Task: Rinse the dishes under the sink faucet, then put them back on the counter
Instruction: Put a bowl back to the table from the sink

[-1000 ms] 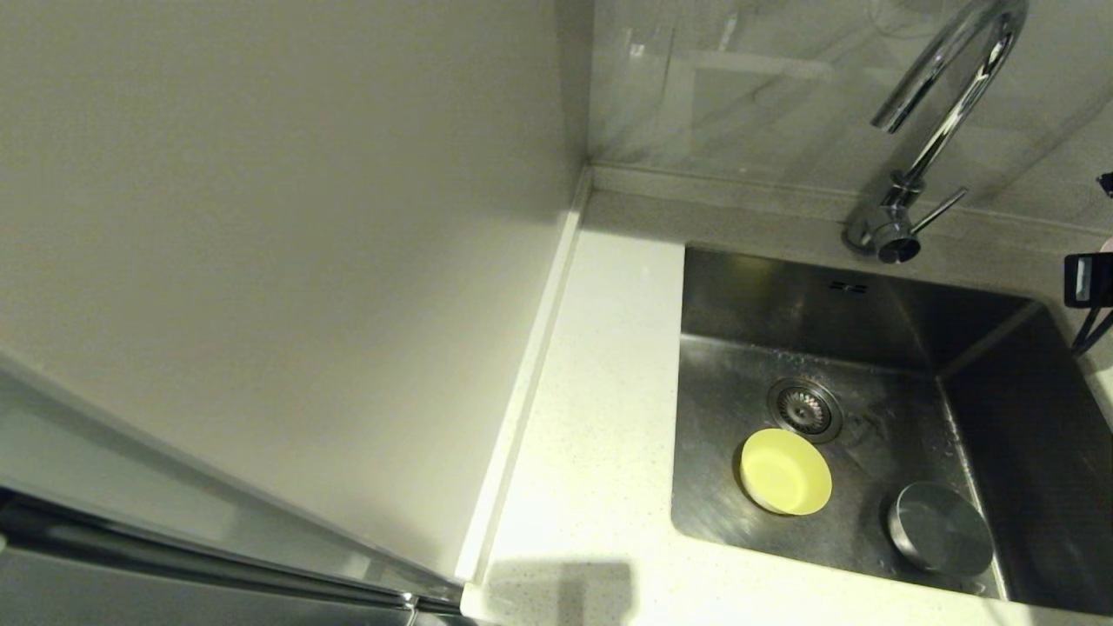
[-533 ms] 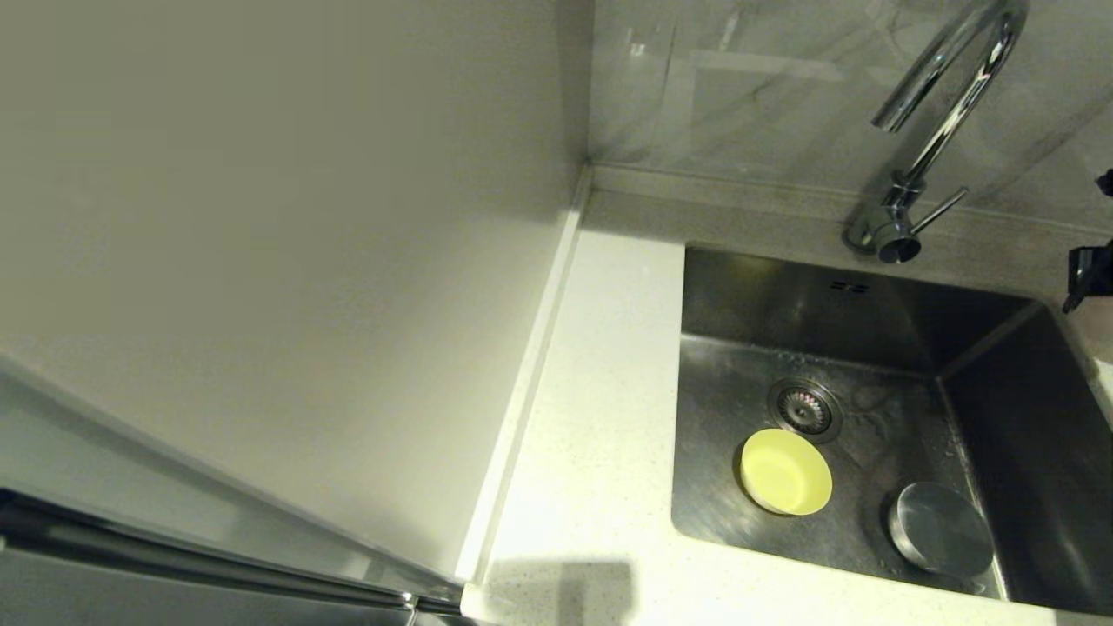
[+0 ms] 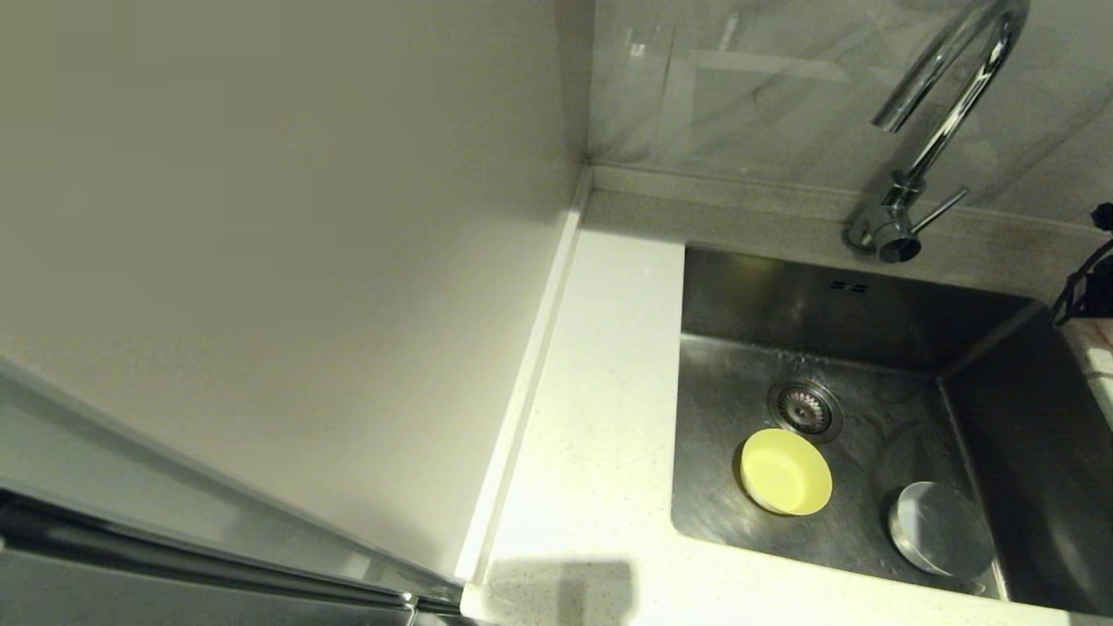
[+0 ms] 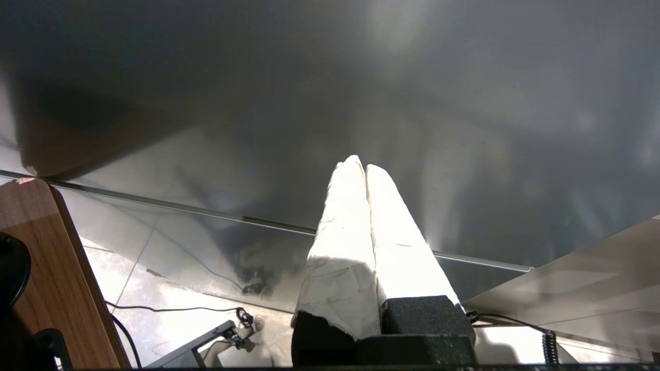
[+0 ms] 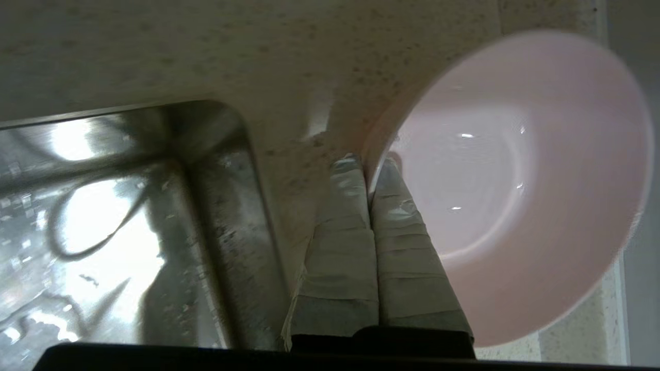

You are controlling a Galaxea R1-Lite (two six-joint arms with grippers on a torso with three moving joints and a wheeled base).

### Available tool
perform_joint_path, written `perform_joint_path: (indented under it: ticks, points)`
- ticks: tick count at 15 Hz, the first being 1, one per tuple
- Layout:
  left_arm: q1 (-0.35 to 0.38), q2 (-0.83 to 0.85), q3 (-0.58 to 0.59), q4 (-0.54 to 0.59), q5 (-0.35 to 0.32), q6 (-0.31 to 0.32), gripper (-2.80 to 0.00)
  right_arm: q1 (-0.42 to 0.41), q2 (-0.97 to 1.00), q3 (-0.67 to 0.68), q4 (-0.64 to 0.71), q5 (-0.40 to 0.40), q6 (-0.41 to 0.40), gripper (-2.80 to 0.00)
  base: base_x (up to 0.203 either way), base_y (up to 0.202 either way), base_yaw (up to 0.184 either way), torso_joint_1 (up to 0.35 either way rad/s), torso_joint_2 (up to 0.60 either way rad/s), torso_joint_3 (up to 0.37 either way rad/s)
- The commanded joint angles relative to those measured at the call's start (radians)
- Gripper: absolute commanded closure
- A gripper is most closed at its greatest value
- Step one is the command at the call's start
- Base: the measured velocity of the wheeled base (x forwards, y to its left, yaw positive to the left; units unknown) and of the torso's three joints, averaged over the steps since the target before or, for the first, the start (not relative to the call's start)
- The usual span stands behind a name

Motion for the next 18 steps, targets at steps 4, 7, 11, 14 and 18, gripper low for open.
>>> perform_joint_path:
  ticks: [4, 7, 11, 14, 18]
  points:
    - [0.000, 0.000, 0.002, 0.000, 0.000, 0.000, 0.00, -0.002, 0.007, -0.013, -0.004, -0.008, 0.007, -2.80, 0.000, 0.000, 0.000, 0.000, 0.00, 0.000]
    - [0.000, 0.000, 0.003, 0.000, 0.000, 0.000, 0.00, -0.002, -0.015, -0.005, -0.003, -0.008, 0.023, -2.80, 0.000, 0.000, 0.000, 0.000, 0.00, 0.000]
    - [0.000, 0.000, 0.003, 0.000, 0.000, 0.000, 0.00, -0.007, -0.069, 0.011, -0.002, -0.008, 0.055, -2.80, 0.000, 0.000, 0.000, 0.000, 0.00, 0.000]
    - [0.000, 0.000, 0.003, 0.000, 0.000, 0.000, 0.00, -0.013, -0.163, 0.018, -0.001, -0.006, 0.104, -2.80, 0.000, 0.000, 0.000, 0.000, 0.00, 0.000]
    - [0.000, 0.000, 0.003, 0.000, 0.001, 0.000, 0.00, -0.011, -0.327, 0.271, 0.005, 0.059, 0.151, -2.80, 0.000, 0.000, 0.000, 0.000, 0.00, 0.000]
